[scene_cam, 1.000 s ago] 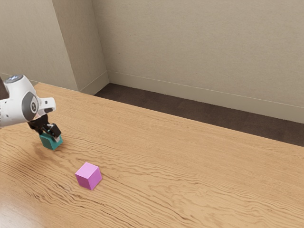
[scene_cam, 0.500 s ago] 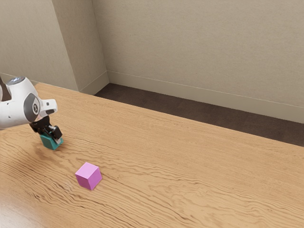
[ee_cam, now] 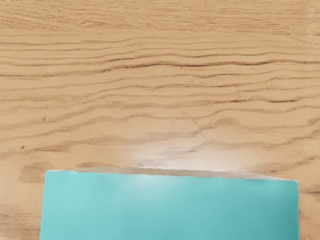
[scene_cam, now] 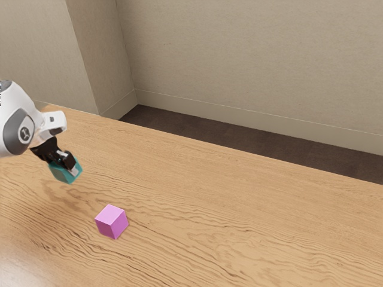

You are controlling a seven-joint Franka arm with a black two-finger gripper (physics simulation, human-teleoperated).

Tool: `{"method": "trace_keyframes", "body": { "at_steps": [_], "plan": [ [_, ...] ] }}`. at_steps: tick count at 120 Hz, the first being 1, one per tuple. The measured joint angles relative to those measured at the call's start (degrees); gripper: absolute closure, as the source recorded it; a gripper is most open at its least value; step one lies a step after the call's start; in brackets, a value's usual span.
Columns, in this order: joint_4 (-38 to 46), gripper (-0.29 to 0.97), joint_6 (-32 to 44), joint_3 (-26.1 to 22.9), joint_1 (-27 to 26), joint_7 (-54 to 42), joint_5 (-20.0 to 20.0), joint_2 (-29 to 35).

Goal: Pick up the blue block with one arm, and put the blue block on the pink block with one arm

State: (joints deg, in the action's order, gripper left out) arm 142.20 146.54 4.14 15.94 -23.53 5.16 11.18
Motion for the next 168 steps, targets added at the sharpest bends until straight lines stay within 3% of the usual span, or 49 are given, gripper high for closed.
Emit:
{"method": "trace_keyframes", "body": {
  "at_steps": [15, 30, 88, 120, 168],
  "plan": [
    [4.7, 0.33, -0.04, -0.16, -4.48, 6.49, -3.35, 5.04],
    [5.96, 0.33, -0.34, -1.6, -6.93, 12.85, -4.66, 5.8],
    [5.21, 0.33, -0.78, -5.63, -9.11, 31.18, -4.98, -0.89],
    [5.43, 0.33, -0.85, -6.99, -9.09, 36.46, -5.88, -1.59],
    [5.57, 0.32, -0.9, -7.31, -8.97, 37.0, -8.07, -1.29]
  ]
}}
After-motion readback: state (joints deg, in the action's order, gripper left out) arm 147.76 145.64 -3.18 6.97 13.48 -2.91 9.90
